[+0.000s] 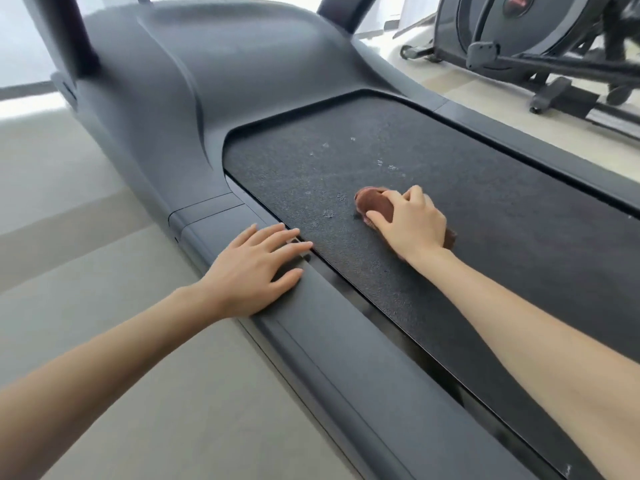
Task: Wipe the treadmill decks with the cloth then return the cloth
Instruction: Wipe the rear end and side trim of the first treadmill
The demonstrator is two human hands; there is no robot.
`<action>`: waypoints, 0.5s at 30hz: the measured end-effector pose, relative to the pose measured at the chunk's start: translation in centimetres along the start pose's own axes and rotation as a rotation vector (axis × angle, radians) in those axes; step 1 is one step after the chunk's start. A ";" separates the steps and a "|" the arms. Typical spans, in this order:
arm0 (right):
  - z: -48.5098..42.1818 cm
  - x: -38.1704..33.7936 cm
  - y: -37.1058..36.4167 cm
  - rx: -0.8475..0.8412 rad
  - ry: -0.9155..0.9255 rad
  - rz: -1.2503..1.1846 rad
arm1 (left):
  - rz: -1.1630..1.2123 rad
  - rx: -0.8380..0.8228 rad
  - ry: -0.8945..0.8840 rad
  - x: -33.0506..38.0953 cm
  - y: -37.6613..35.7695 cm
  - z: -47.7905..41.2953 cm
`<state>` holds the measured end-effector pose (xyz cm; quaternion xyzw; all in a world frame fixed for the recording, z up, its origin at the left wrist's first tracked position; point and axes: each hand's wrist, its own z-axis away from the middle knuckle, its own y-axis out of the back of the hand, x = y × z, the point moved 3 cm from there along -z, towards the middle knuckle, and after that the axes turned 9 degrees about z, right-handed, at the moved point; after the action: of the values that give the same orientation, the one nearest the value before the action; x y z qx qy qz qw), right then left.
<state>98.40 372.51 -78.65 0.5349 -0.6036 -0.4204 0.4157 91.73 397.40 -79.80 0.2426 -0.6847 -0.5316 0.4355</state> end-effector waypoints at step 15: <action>5.9 4.9 2.8 -0.031 0.097 0.003 | -0.087 0.011 0.098 -3.5 0.3 -1.4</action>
<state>91.52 368.24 -77.52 0.5474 -0.5769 -0.4027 0.4531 94.70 399.62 -80.61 0.3003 -0.6543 -0.5339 0.4436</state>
